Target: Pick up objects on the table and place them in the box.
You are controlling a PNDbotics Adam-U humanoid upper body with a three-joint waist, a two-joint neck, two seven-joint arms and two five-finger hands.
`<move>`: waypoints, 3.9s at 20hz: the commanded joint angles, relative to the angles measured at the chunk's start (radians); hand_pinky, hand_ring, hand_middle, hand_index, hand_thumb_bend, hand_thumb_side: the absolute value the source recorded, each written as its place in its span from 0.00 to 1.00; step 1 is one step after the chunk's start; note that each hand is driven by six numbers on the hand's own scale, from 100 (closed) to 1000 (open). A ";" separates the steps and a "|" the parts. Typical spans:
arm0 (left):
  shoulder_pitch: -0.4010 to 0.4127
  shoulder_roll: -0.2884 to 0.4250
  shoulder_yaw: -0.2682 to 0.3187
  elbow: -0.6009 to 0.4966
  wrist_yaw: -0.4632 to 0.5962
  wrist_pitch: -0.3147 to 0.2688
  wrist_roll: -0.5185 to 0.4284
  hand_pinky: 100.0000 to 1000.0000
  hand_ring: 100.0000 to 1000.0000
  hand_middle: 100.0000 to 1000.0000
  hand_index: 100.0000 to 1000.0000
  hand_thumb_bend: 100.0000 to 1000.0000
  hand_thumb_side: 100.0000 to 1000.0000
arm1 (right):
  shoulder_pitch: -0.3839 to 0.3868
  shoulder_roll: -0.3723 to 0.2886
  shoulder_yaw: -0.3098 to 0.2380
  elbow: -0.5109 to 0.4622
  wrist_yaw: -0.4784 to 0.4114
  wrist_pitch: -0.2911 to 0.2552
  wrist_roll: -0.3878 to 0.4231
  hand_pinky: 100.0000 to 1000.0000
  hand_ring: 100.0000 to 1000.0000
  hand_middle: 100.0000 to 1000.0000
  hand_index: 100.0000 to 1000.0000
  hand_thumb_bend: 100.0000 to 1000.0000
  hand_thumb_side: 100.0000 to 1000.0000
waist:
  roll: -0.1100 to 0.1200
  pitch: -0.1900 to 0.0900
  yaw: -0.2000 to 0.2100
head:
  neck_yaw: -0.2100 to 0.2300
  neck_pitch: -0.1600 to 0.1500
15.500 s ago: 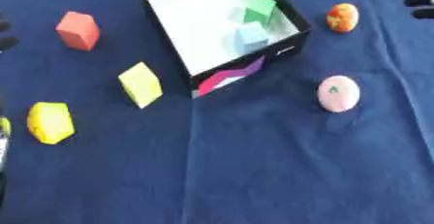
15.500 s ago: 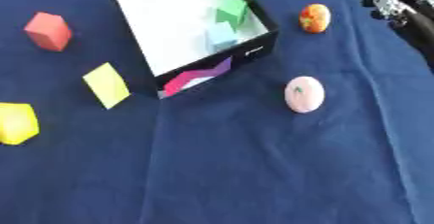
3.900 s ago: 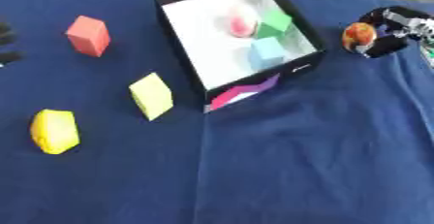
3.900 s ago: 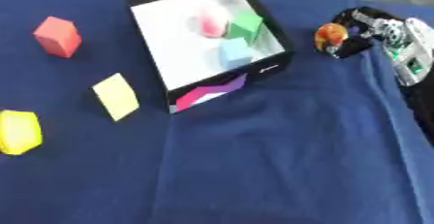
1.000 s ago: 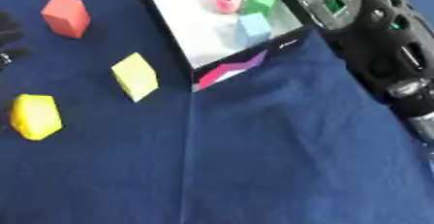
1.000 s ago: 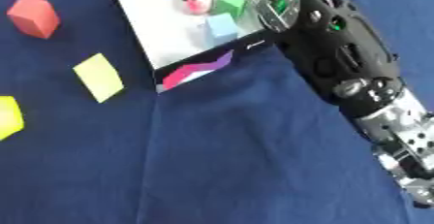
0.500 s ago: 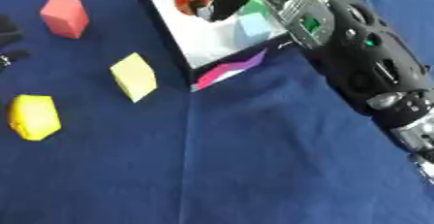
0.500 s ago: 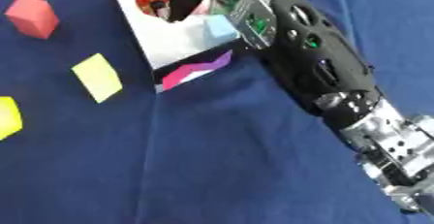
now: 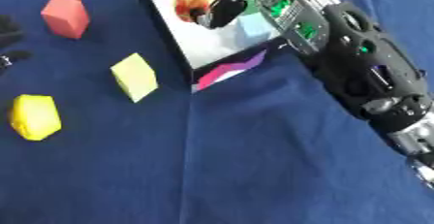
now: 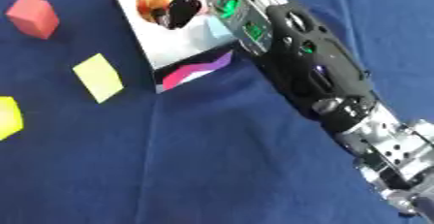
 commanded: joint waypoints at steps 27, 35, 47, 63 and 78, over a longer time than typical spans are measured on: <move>0.013 0.039 0.024 -0.015 -0.007 -0.006 0.012 0.67 0.75 0.65 0.72 0.00 0.70 | 0.186 -0.300 -0.258 -0.525 -0.517 0.270 -0.364 0.82 0.83 0.74 0.84 0.00 0.30 | 0.000 -0.124 -0.046 | 0.043 0.000; 0.019 0.044 0.047 -0.035 -0.013 -0.024 0.045 0.67 0.75 0.65 0.72 0.00 0.68 | 0.473 -0.362 -0.418 -0.710 -0.901 0.146 -0.696 0.81 0.82 0.73 0.83 0.00 0.32 | 0.007 -0.122 -0.062 | 0.061 -0.004; 0.018 0.037 0.064 -0.044 -0.013 -0.039 0.072 0.67 0.75 0.65 0.72 0.00 0.67 | 0.799 -0.237 -0.486 -0.684 -1.013 0.109 -0.873 0.82 0.83 0.74 0.84 0.00 0.68 | 0.026 -0.112 -0.067 | 0.065 -0.016; 0.021 0.020 0.067 -0.050 -0.001 -0.066 0.086 0.67 0.75 0.65 0.72 0.00 0.66 | 0.838 -0.120 -0.491 -0.567 -0.954 0.021 -0.823 0.82 0.82 0.75 0.83 0.00 0.72 | 0.059 -0.108 -0.070 | 0.023 0.016; -0.001 0.232 0.028 -0.149 -0.083 -0.045 0.003 0.71 0.78 0.71 0.75 0.00 0.56 | 0.870 -0.149 -0.498 -0.547 -0.928 0.013 -0.760 0.82 0.82 0.74 0.83 0.00 0.75 | 0.081 -0.109 -0.079 | 0.039 0.017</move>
